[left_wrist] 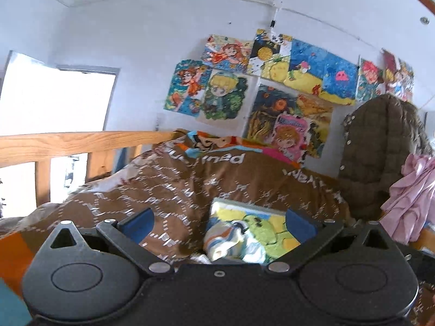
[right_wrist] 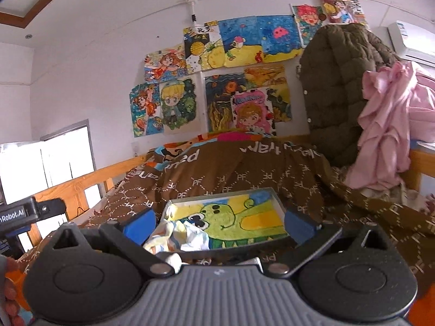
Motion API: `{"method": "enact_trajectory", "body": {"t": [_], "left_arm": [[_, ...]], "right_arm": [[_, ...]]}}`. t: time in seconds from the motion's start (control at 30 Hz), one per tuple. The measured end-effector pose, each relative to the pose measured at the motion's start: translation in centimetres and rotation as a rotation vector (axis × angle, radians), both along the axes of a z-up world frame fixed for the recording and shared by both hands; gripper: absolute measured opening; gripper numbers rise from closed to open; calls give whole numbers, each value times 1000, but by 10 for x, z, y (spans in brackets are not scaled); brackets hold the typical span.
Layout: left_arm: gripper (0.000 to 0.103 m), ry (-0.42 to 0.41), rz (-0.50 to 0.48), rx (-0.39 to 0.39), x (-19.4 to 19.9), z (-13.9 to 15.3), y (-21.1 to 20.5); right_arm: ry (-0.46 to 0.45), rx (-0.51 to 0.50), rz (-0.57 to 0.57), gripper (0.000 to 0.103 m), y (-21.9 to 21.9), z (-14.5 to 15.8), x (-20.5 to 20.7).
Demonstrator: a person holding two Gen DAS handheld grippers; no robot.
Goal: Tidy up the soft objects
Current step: 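Move both open tools back toward the remaining pile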
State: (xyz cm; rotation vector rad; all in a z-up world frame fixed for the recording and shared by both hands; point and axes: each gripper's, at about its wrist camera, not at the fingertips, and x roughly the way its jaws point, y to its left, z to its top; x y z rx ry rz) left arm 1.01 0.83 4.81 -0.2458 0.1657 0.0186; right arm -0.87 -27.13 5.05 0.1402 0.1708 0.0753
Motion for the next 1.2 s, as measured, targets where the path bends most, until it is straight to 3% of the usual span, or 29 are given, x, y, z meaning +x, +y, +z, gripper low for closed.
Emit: {"method": "enact_trajectory", "body": {"t": [0.17, 0.33, 0.57, 0.77, 1.2], "left_arm": [[102, 29, 31, 38, -21, -5, -1], [102, 94, 14, 39, -27, -16, -2], [102, 240, -115, 122, -22, -38, -18], [102, 323, -168, 225, -17, -53, -32], [102, 524, -364, 327, 18, -75, -43]], "right_arm": [[26, 45, -39, 103, -13, -7, -21], [128, 84, -74, 103, -22, -17, -28], [240, 86, -91, 103, -23, -30, -24], [328, 58, -78, 103, -16, -39, -11], [543, 122, -1, 103, -22, -64, 25]]}}
